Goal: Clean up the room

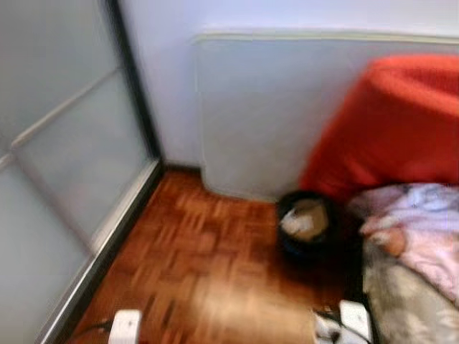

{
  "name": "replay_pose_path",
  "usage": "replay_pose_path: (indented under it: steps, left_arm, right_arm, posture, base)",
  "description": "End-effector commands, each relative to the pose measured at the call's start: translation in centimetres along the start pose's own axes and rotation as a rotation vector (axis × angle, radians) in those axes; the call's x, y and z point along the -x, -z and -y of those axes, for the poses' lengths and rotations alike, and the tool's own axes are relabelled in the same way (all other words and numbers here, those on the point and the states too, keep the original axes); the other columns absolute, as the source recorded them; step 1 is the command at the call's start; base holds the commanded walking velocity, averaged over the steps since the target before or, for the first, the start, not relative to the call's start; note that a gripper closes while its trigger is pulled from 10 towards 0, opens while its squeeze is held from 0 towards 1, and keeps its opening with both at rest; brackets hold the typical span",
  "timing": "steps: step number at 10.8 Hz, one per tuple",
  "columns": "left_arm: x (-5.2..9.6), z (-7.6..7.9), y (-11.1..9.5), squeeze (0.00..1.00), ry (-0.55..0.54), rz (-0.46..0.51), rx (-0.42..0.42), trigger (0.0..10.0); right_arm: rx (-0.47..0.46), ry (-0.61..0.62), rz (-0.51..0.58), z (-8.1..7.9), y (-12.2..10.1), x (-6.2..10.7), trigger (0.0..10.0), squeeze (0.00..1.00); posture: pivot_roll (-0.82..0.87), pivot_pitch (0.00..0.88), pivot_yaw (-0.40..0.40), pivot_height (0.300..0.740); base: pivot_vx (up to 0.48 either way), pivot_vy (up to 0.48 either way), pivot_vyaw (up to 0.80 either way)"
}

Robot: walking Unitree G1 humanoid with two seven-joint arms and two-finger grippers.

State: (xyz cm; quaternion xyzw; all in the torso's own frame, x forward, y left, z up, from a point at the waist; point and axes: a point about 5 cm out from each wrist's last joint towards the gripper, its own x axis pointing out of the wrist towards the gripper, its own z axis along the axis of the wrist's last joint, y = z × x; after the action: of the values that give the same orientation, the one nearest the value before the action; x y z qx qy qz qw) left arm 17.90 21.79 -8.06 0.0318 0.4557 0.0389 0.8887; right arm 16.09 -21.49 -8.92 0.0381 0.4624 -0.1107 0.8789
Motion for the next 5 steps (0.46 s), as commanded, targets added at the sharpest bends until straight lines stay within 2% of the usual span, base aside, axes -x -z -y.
replay_pose_path:
  steps: [1, 5]
  left_arm:
    - [0.10, -0.66, 0.30, 0.00, -0.012, -0.018, -0.020, 10.0]
    - [0.12, -0.75, 0.37, 0.00, -0.012, -0.020, -0.025, 10.0]
  right_arm:
    - [-0.011, -0.009, 0.016, -0.55, -0.70, -0.16, 10.0, 0.00]
    - [-0.005, -0.015, 0.013, -0.60, -0.57, -0.14, 10.0, 0.00]
  posture:
    - [0.02, 0.000, 0.021, 0.740]
    - [0.03, 0.000, 0.019, 0.740]
  base:
    - [0.292, 0.000, 0.00]
    - [0.299, 0.000, 0.00]
